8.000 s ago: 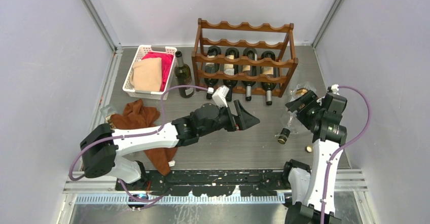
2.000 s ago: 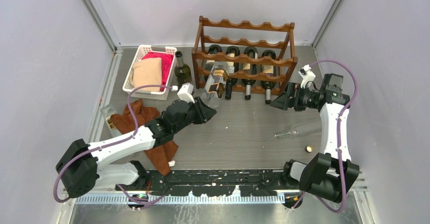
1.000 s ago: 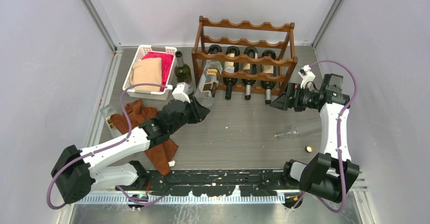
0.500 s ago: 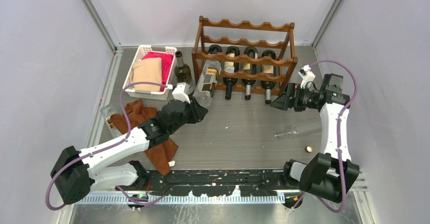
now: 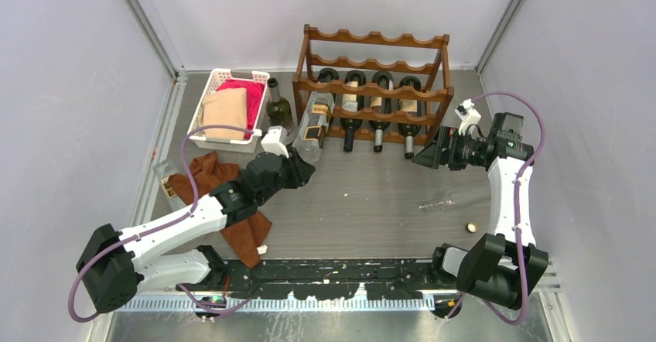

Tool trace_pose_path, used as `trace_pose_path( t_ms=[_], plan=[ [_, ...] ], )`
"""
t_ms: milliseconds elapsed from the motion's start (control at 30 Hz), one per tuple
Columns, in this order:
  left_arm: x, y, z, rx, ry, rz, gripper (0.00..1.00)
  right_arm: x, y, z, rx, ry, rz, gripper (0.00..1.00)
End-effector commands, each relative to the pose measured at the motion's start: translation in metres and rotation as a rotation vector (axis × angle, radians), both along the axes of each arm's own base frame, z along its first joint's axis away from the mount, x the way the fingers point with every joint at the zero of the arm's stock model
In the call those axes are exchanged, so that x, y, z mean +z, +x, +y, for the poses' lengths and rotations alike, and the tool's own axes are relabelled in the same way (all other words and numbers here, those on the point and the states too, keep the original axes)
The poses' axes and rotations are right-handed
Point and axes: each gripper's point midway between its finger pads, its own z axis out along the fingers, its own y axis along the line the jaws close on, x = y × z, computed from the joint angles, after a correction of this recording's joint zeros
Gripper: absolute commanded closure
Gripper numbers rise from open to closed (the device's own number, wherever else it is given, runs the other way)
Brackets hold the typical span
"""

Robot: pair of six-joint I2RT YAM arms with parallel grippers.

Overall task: Put the wine bottle on the wine rack
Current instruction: Place the wine bottle in the wine rack.

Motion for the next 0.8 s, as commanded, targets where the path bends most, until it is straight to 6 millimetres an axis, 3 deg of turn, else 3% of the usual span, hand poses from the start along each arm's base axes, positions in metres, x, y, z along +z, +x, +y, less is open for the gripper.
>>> trace_pose_path(
  t_ms=[0, 467, 767],
  plan=[
    [0.102, 0.022, -0.003, 0.058, -0.214, -0.251, 1.00, 0.018, 0.007, 0.000, 0.015, -0.012, -0.075, 0.00],
    [0.103, 0.038, -0.019, 0.051, -0.191, -0.249, 1.00, 0.019, 0.007, 0.000, 0.015, -0.013, -0.081, 0.00],
    [0.113, 0.057, -0.027, 0.064, -0.126, -0.306, 1.00, 0.019, 0.007, -0.001, 0.013, -0.017, -0.082, 0.00]
  ],
)
